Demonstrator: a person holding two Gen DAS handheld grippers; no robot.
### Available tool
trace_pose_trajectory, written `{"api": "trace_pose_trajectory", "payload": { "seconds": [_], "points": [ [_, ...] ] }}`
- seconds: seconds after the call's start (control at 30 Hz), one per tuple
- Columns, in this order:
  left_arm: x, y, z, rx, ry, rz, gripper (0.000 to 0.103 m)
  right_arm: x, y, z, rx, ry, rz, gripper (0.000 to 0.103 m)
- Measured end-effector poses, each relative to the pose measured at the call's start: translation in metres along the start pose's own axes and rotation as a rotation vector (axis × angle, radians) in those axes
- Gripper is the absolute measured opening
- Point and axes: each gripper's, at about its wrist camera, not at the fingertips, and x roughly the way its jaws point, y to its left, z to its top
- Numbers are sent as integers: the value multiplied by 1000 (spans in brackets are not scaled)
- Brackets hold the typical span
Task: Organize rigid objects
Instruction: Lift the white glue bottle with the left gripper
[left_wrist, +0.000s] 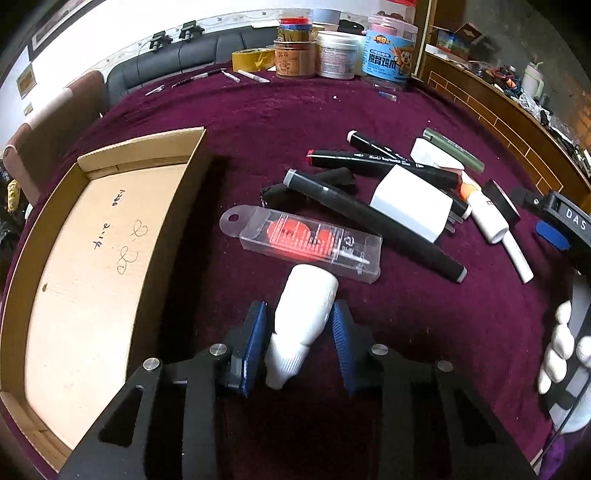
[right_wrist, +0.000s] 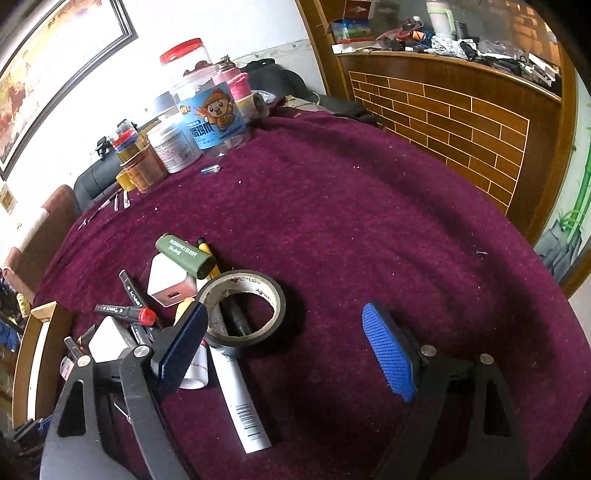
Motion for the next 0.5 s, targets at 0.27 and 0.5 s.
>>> {"api": "trace_pose_trajectory", "payload": {
  "seconds": [0.27, 0.5],
  "points": [
    [-6, -9, -6, -4, -34, 31, 23, 3, 1, 0, 4, 18, -6, 87],
    [-9, -18, -12, -11, -53, 57, 24, 3, 2, -1, 3, 15, -15, 87]
  ]
}}
